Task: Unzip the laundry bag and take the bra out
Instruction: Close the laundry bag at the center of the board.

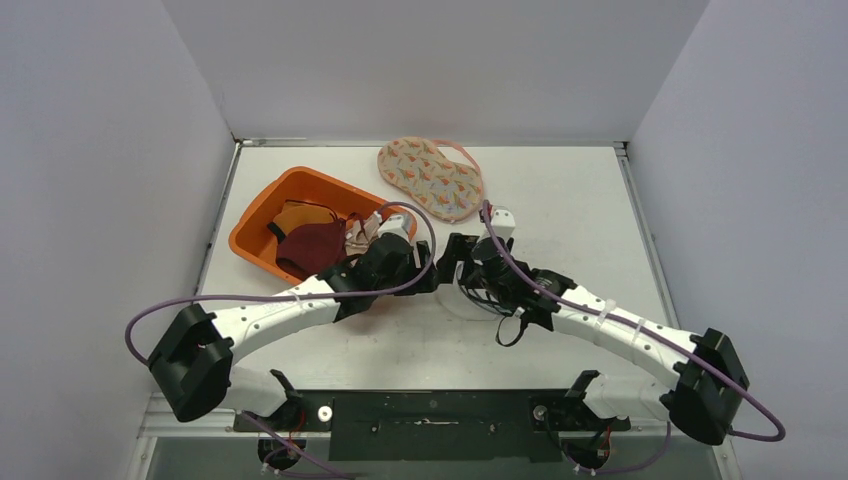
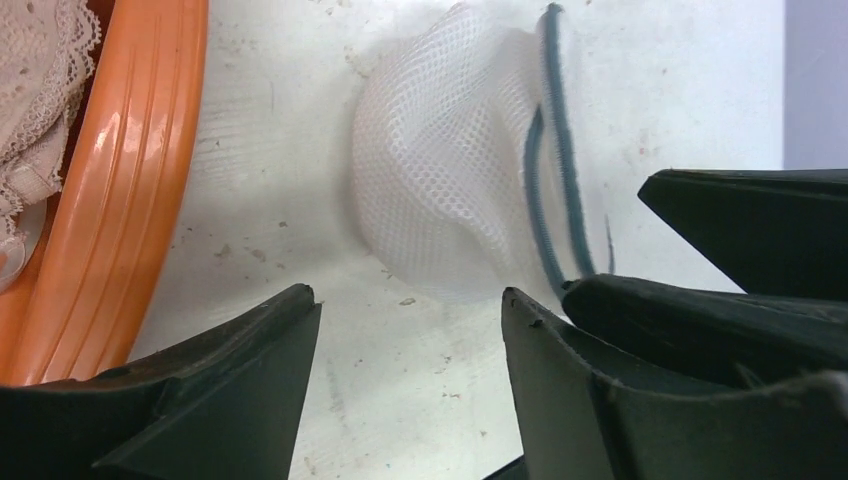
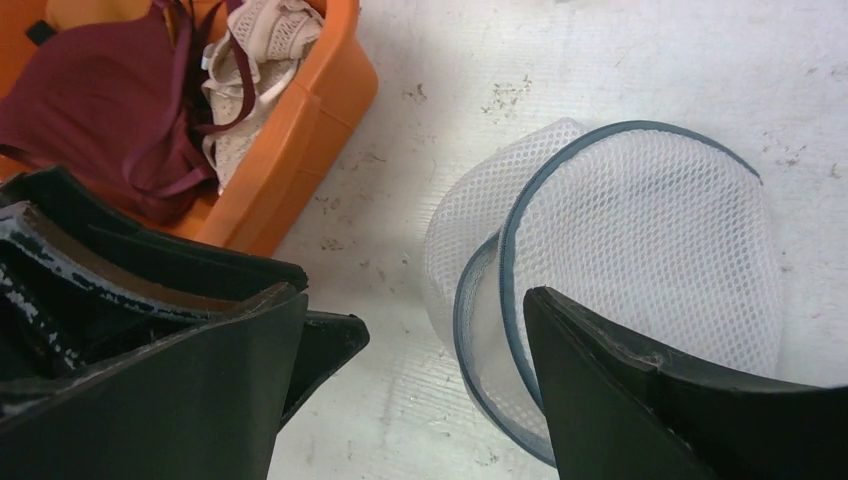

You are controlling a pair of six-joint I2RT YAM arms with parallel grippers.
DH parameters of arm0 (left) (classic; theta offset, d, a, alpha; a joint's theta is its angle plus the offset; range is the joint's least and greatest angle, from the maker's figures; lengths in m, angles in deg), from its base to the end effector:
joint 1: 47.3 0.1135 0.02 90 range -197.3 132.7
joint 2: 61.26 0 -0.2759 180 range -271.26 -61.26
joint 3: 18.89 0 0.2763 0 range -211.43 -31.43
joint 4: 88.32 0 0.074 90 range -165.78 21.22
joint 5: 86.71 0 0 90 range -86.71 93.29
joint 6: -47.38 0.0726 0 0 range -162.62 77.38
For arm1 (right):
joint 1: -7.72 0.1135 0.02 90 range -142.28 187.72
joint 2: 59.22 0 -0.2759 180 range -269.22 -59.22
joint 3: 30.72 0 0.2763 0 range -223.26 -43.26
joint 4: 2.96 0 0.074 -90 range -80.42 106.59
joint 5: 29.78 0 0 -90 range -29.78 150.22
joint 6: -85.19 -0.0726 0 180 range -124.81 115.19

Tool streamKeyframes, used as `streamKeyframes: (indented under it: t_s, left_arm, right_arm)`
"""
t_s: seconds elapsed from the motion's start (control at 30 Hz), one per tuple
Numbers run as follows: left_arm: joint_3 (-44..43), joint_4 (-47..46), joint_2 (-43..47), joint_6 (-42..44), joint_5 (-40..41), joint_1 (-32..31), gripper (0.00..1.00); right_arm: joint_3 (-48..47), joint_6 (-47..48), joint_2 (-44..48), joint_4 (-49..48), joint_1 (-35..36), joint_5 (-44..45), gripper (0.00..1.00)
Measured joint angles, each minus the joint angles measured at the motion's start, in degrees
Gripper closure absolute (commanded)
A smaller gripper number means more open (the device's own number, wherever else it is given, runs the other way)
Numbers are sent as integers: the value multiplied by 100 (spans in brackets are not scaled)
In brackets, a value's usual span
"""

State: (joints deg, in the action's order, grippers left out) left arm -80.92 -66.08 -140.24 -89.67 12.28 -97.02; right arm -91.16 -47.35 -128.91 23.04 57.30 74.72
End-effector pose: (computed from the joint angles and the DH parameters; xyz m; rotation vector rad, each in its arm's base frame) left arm 0.2314 -0.2555 0.2117 -0.0329 2.3487 -0.7109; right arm 0.2179 0.2279 0.2446 0.0097 2.2362 0.6350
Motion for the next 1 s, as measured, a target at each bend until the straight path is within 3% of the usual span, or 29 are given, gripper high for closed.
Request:
streamKeyframes:
  t_s: [0.27,0.3,0.33,0.7,0.97,1.0]
  left_arm:
    - [-74,-33,216,-275,-20,-15,26]
    - [-142,-4,201,-317,-24,-26,18]
    - [-256,44,168,-343,-20,-52,1]
    - [-2286,935,-1003,-433,675,-599,4]
    - [-2621,1572,-1947,-348,839,-621,0]
    - [-2632,1622,-2017,-350,837,-621,5]
  right_arm:
    - [72,116,920,476,2,468,17]
    - [166,116,1104,501,2,588,17]
    - [273,111,1296,553,0,708,17]
    - [977,-63,2179,1064,-7,1471,17]
    - [1167,-256,3152,1338,-15,1934,16]
    - [1196,-284,3248,1360,-17,1965,16]
